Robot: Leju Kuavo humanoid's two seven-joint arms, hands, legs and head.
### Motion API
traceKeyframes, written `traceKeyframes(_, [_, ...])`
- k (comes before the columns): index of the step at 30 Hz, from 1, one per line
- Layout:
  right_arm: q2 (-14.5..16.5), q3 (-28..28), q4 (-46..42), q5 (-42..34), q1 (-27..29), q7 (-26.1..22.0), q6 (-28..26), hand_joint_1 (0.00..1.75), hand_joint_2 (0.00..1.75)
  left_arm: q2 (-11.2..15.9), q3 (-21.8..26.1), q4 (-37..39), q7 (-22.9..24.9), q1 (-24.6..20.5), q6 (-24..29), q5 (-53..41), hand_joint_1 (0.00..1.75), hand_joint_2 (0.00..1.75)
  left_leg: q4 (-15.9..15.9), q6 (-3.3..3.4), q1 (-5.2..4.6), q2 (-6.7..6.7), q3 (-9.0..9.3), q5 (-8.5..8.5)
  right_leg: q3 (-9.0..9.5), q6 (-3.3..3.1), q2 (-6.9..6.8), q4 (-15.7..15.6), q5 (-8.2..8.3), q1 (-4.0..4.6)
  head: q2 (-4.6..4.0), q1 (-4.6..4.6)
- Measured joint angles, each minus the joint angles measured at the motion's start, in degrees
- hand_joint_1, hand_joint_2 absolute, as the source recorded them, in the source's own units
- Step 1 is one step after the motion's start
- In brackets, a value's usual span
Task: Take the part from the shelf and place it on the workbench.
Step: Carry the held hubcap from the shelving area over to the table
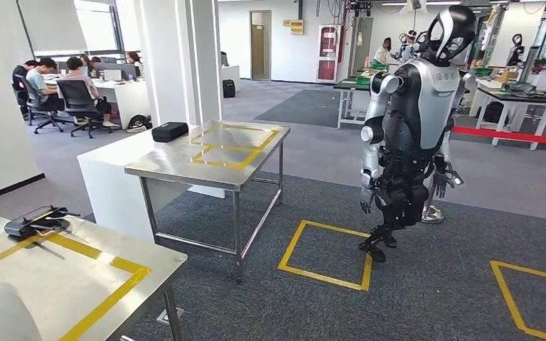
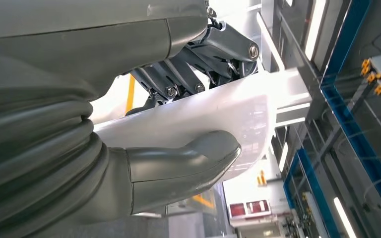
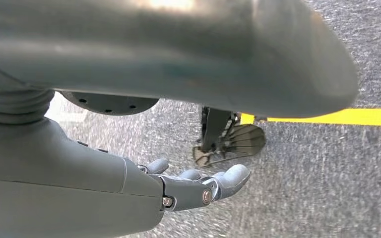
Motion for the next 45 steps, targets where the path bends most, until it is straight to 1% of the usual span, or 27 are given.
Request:
traceKeyframes(2, [0.0, 0.0, 0.0, -0.01, -0.02, 0.01, 0.01, 0.0, 0.0, 0.0, 0.0, -0.04, 0.01, -0.03, 0.0, -0.01, 1.75, 1.75, 0.22, -0.62, 0.02, -1.41, -0.26, 0.07, 3.12, -0.16, 2.25, -6.88, 2.49, -0.08, 0.0, -0.01])
traceKeyframes(3, [0.0, 0.0, 0.0, -0.01, -0.02, 0.03, 0.01, 0.0, 0.0, 0.01, 0.01, -0.07, 0.01, -0.04, 0.0, -0.01, 1.75, 1.75, 0.2, -1.04, 0.04, -2.01, -0.45, 0.2, 3.66, -0.2, 2.84, -8.2, 2.65, -0.01, 0.0, -0.03])
traceKeyframes(5, [0.03, -0.01, 0.0, -0.02, -0.06, 0.1, 0.01, 0.0, 0.0, 0.06, 0.04, -0.09, 0.0, 0.06, 0.0, -0.01, 1.75, 1.75, -0.17, -1.99, 0.19, -3.18, -0.86, 0.63, 3.78, -0.59, 2.04, -8.61, 2.71, 0.13, 0.0, -0.07])
traceKeyframes(6, [0.08, -0.02, 0.0, -0.02, -0.12, 0.16, -0.01, 0.0, 0.0, 0.11, 0.09, -0.1, -0.08, 0.14, 0.02, -0.05, 1.75, 1.75, -0.2, -2.34, 0.23, -2.9, -1.05, 0.7, 3.88, -1.0, 1.37, -8.83, 2.92, 0.11, 0.0, -0.12])
traceKeyframes(8, [0.15, -0.14, 0.0, -0.12, -0.19, 0.3, -0.1, 0.0, 0.0, 0.23, 0.17, -0.09, -0.29, 0.06, 0.07, -0.18, 1.75, 1.75, 1.95, -2.78, 0.12, -0.13, -2.34, -0.8, 4.1, -1.97, -0.08, -9.35, 3.33, -0.03, 0.0, -0.29])
traceKeyframes(9, [0.17, -0.22, 0.0, -0.19, -0.16, 0.39, -0.15, 0.0, 0.0, 0.25, 0.19, -0.07, -0.4, -0.04, 0.1, -0.24, 1.75, 1.75, 4.71, -2.89, 0.07, 1.76, -3.52, -2.45, 4.09, -2.29, -0.8, -9.45, 3.4, 0.08, 0.0, -0.38])
traceKeyframes(10, [0.17, -0.3, 0.0, -0.28, -0.05, 0.46, -0.19, 0.0, 0.0, 0.25, 0.19, -0.05, -0.45, -0.16, 0.17, -0.29, 1.75, 1.75, 8.34, -3.04, 0.03, 2.98, -5.13, -4.38, 4.07, -2.53, -1.52, -9.47, 3.37, 0.24, 0.0, -0.45])
traceKeyframes(12, [0.17, -0.39, 0.0, -0.39, 0.16, 0.52, -0.21, 0.0, 0.0, 0.05, 0.17, -0.04, -0.49, -0.18, 0.65, -0.85, 1.75, 1.75, 14.41, -3.24, 0.06, 3.7, -7.56, -6.66, 4.03, -2.72, -3.08, -9.42, 3.27, 0.54, 0.0, -0.48])
traceKeyframes(13, [0.17, -0.43, 0.0, -0.43, 0.21, 0.5, -0.19, 0.0, 0.0, -0.15, 0.15, -0.07, -0.5, -0.17, 1.07, -1.43, 1.75, 1.75, 14.94, -3.21, 0.05, 3.84, -7.52, -6.38, 4.04, -2.77, -3.84, -9.38, 3.22, 0.65, 0.0, -0.5])
traceKeyframes(14, [0.17, -0.47, 0.0, -0.44, 0.22, 0.43, -0.15, 0.0, 0.0, -0.41, 0.1, -0.14, -0.52, -0.15, 1.54, -2.08, 1.75, 1.75, 13.13, -3.1, 0.03, 4.09, -6.29, -5.1, 4.08, -2.78, -4.56, -9.32, 3.14, 0.75, 0.0, -0.51])
traceKeyframes(15, [0.17, -0.51, 0.0, -0.44, 0.21, 0.31, -0.1, 0.0, 0.0, -0.68, 0.04, -0.26, -0.56, -0.14, 1.97, -2.68, 1.75, 1.75, 9.52, -2.87, -0.05, 4.75, -4.14, -3.31, 4.15, -2.74, -5.21, -9.23, 3.03, 0.83, 0.0, -0.54])
traceKeyframes(17, [0.18, -0.66, 0.0, -0.44, 0.2, -0.05, 0.0, 0.0, 0.0, -1.11, -0.11, -0.56, -0.81, -0.2, 2.8, -3.53, 1.75, 1.75, 2.44, -1.99, -0.58, 7.18, -0.19, -1.18, 4.28, -2.44, -6.37, -9.04, 2.75, 1.07, 0.0, -0.54])
traceKeyframes(19, [0.2, -0.81, 0.0, -0.43, 0.2, -0.38, 0.03, 0.0, 0.0, -1.46, -0.19, -0.75, -1.23, -0.27, 3.74, -4.17, 1.75, 1.75, -0.01, -1.16, -1.13, 8.15, 0.88, -0.94, 4.38, -1.92, -7.4, -8.98, 2.63, 1.17, 0.0, -0.51])
traceKeyframes(21, [0.25, -0.88, -0.01, -0.3, 0.13, -0.46, 0.01, 0.0, 0.0, -1.74, -0.19, -0.83, -1.1, -0.48, 5.53, -5.45, 1.75, 1.75, -0.36, -0.64, -1.02, 6.82, 0.69, -0.5, 4.54, -1.29, -8.19, -9.02, 2.51, 1.1, 0.01, -0.5])
traceKeyframes(22, [0.27, -0.88, -0.01, -0.11, 0.08, -0.34, -0.04, 0.0, 0.0, -1.76, -0.08, -0.62, -0.25, -1.28, 7.84, -7.03, 1.75, 1.75, -0.63, -0.36, -0.78, 6.14, 0.68, -0.25, 4.46, -0.93, -7.5, -8.58, 2.11, 1.04, 0.01, -0.49])
traceKeyframes(25, [0.28, -0.89, -0.02, 0.44, -0.03, 0.1, -0.22, 0.0, 0.0, -1.54, 0.49, 0.77, 2.81, -4.84, 15.15, -11.66, 1.75, 1.75, -1.08, 0.29, -0.24, 4.83, 0.77, 0.42, 3.51, -0.24, -3.88, -6.03, 0.26, 0.85, 0.0, -0.4])
traceKeyframes(31, [0.32, -0.9, -0.01, 0.56, -0.08, 0.37, -0.35, 0.0, 0.0, -1.21, 0.85, 1.9, 3.52, -6.38, 17.49, -12.31, 1.75, 1.75, -1.06, 0.45, -0.19, 4.48, 0.65, 0.58, 2.79, -0.17, -3.03, -4.5, -0.61, 0.77, 0.0, -0.32])
traceKeyframes(33, [0.33, -0.89, 0.0, 0.69, -0.17, 0.98, -0.54, 0.0, 0.0, -0.04, 2.42, 5.12, 3.87, -9.89, 20.74, -12.23, 1.75, 1.75, -1.04, 0.48, -0.08, 3.52, 0.31, 0.8, 0.15, 0.01, -2.0, 0.85, -2.97, 0.56, 0.0, -0.19])
traceKeyframes(34, [0.33, -0.89, 0.0, 0.75, -0.21, 1.38, -0.7, 0.0, 0.0, 0.81, 3.53, 7.82, 3.8, -12.25, 21.9, -12.22, 1.75, 1.75, -0.95, 0.34, 0.07, 2.45, 0.06, 0.98, -0.99, 0.22, -1.54, 2.98, -3.22, 0.28, 0.0, -0.15])
traceKeyframes(35, [0.33, -0.89, 0.0, 0.79, -0.32, 1.72, -0.85, 0.0, 0.0, 1.61, 4.74, 10.85, 3.6, -14.79, 22.92, -12.21, 1.75, 1.75, -0.52, -0.29, 0.28, 0.83, -0.47, 1.07, -0.69, 0.5, -0.19, 1.87, -2.33, -0.1, 0.0, -0.08])
traceKeyframes(37, [0.34, -0.9, 0.0, 0.78, -0.45, 1.87, -1.03, 0.0, 0.0, 2.3, 5.84, 14.6, 3.01, -17.35, 22.84, -12.22, 1.75, 1.75, 0.08, -1.88, 0.72, -1.91, -1.31, 1.29, 2.04, 0.61, 1.35, -4.72, 1.38, -0.61, 0.0, -0.09])
traceKeyframes(38, [0.35, -0.9, 0.0, 0.75, -0.51, 1.73, -1.05, 0.0, 0.0, 2.33, 6.02, 15.34, 2.85, -17.8, 22.96, -12.0, 1.75, 1.75, 0.14, -2.74, 0.88, -2.83, -1.7, 1.44, 3.36, 0.35, 1.87, -7.75, 2.49, -0.65, 0.0, -0.09])
traceKeyframes(39, [0.36, -0.91, -0.01, 0.76, -0.54, 1.62, -1.07, 0.0, 0.0, 2.39, 6.08, 15.72, 2.78, -17.87, 23.1, -11.71, 1.75, 1.75, -0.14, -3.13, 0.96, -3.07, -1.84, 1.68, 3.37, -0.15, 1.24, -7.86, 2.66, -0.66, 0.0, -0.15])
traceKeyframes(40, [0.36, -0.92, -0.01, 0.77, -0.59, 1.52, -1.11, 0.0, 0.0, 2.5, 6.16, 16.05, 2.72, -17.91, 23.26, -11.45, 1.75, 1.75, -0.12, -3.39, 0.99, -2.44, -2.03, 1.7, 3.44, -0.65, 0.69, -8.04, 2.87, -0.67, 0.0, -0.2])
traceKeyframes(42, [0.38, -0.95, -0.02, 0.77, -0.61, 1.4, -1.16, 0.0, 0.0, 2.73, 6.26, 16.53, 2.58, -18.12, 23.5, -11.1, 1.75, 1.75, 2.57, -3.53, 0.81, 0.67, -3.35, -0.02, 3.52, -1.54, -0.55, -8.39, 3.23, -0.67, 0.0, -0.42])
traceKeyframes(43, [0.38, -0.97, -0.02, 0.77, -0.54, 1.38, -1.18, 0.0, 0.0, 2.8, 6.27, 16.73, 2.51, -18.23, 23.55, -11.04, 1.75, 1.75, 5.52, -3.52, 0.7, 2.33, -4.58, -1.73, 3.5, -1.82, -1.2, -8.43, 3.27, -0.51, 0.0, -0.51])
traceKeyframes(45, [0.39, -1.01, -0.02, 0.78, -0.36, 1.35, -1.18, 0.0, 0.0, 2.82, 6.27, 17.18, 2.44, -18.26, 23.58, -10.91, 1.75, 1.75, 12.26, -3.52, 0.62, 3.46, -7.35, -5.03, 3.43, -2.19, -2.67, -8.43, 3.17, -0.15, 0.0, -0.6])
